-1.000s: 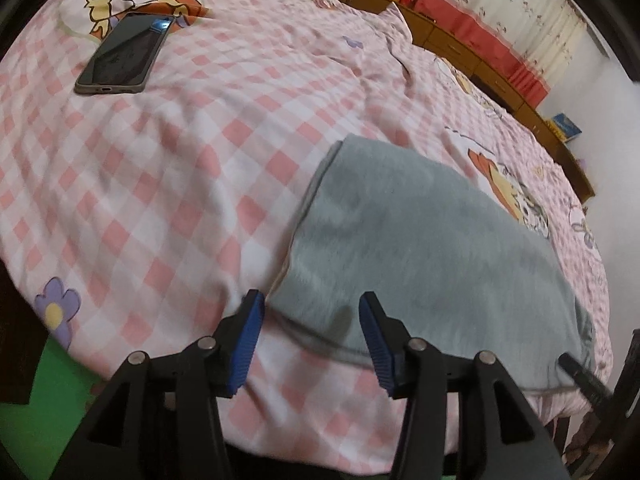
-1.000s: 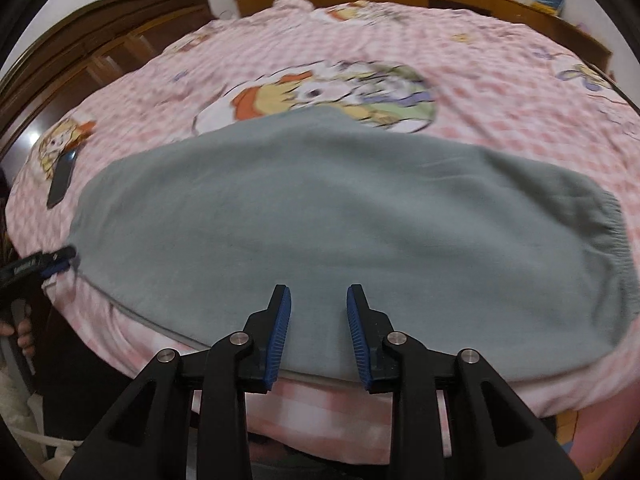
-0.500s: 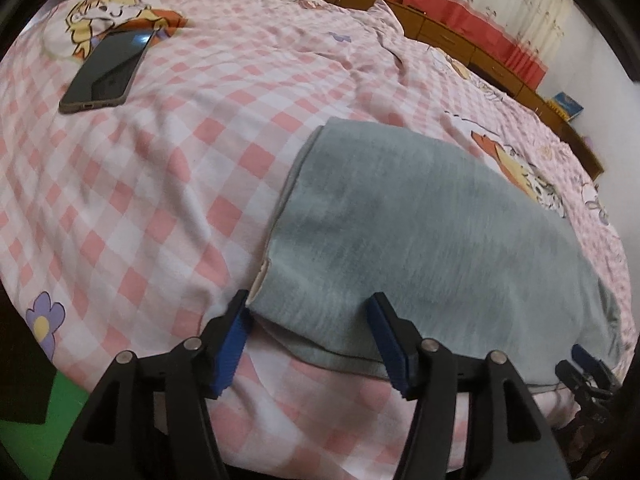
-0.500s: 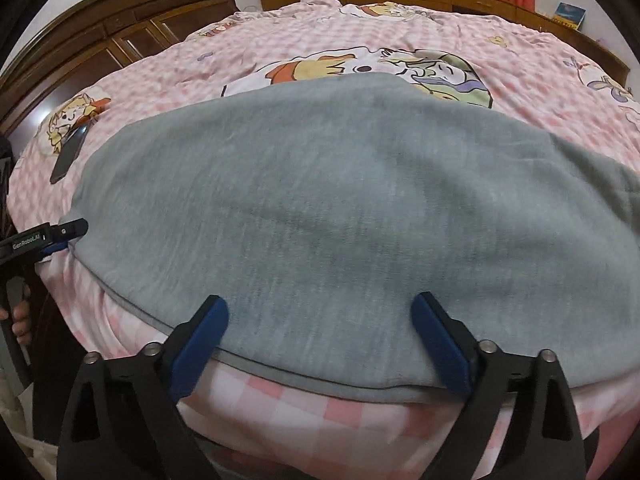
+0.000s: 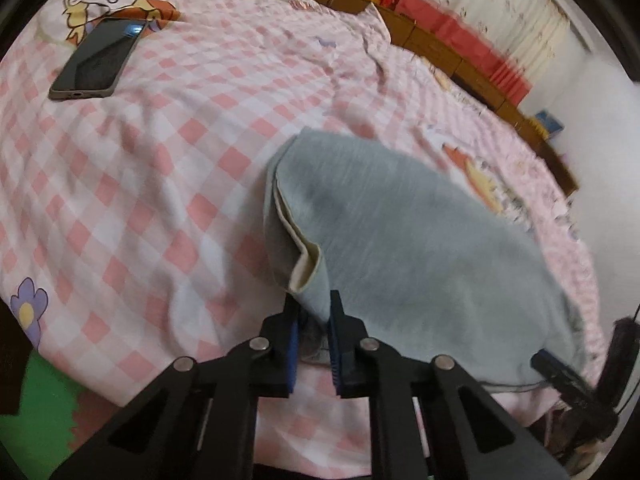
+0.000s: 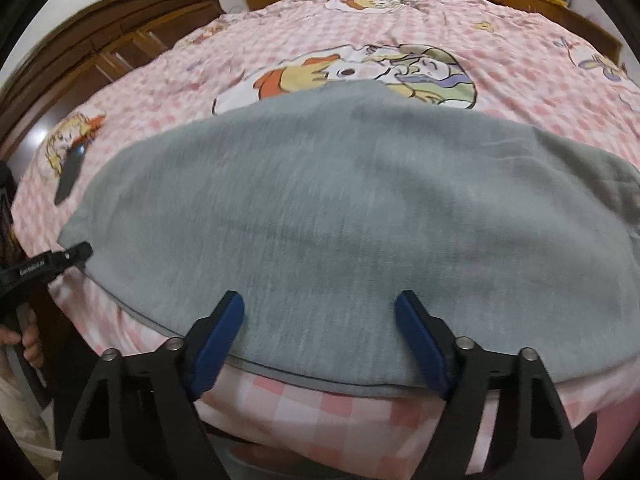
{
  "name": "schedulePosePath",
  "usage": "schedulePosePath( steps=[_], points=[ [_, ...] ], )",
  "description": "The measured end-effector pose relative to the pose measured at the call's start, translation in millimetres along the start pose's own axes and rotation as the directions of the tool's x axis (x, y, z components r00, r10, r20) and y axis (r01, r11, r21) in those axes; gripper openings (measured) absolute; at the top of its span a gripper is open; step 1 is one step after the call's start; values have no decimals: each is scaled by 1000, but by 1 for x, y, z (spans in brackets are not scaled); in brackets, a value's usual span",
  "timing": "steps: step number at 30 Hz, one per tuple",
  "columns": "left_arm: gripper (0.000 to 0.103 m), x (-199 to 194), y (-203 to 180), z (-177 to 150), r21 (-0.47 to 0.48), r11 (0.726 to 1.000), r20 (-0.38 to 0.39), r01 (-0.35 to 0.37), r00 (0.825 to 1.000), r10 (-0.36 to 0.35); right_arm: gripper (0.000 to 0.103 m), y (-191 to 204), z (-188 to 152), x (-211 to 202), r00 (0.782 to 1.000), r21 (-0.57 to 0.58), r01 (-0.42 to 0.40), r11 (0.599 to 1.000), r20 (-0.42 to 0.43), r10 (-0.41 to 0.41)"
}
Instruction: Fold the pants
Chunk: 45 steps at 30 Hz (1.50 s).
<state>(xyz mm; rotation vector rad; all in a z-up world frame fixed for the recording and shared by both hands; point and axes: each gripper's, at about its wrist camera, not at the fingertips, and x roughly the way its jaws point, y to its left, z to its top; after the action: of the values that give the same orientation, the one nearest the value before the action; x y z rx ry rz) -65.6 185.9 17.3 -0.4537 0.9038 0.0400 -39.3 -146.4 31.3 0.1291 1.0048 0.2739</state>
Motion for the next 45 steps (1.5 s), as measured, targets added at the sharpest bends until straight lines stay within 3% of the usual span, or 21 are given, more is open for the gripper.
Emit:
schedulePosePath(
  steps=[7, 14, 19, 24, 32, 36, 40, 45],
  points=[
    [11, -38, -14, 15, 30, 997, 78, 64, 995, -66, 77, -3, 4, -30, 996, 13, -3, 1000, 86, 2],
    [11, -68, -59, 30, 150, 980, 134, 128, 980, -148, 77, 0, 6, -54, 988, -9, -5, 1000, 153, 7],
    [11, -84, -103, 37, 254, 953, 146, 167, 967, -209, 77, -5, 6, -67, 983, -13, -9, 1000, 184, 12],
    [11, -90, -155, 37, 372, 906, 132, 200, 955, -265, 77, -13, 5, -79, 976, -8, -19, 1000, 218, 21],
    [11, -81, -236, 21, 486, 823, 42, 294, 933, -357, 77, -38, -1, -95, 969, 29, -12, 1000, 246, 4],
    [11, -49, -270, 6, 488, 806, -42, 336, 931, -363, 77, -54, -7, -105, 965, 53, -5, 999, 264, -9],
    [11, -8, -292, -13, 478, 804, -128, 352, 934, -333, 77, -72, -11, -106, 966, 97, -2, 995, 259, -23],
    [11, 31, -311, -41, 488, 788, -223, 376, 926, -304, 77, -89, -16, -100, 971, 141, -5, 990, 237, -29]
  ],
)
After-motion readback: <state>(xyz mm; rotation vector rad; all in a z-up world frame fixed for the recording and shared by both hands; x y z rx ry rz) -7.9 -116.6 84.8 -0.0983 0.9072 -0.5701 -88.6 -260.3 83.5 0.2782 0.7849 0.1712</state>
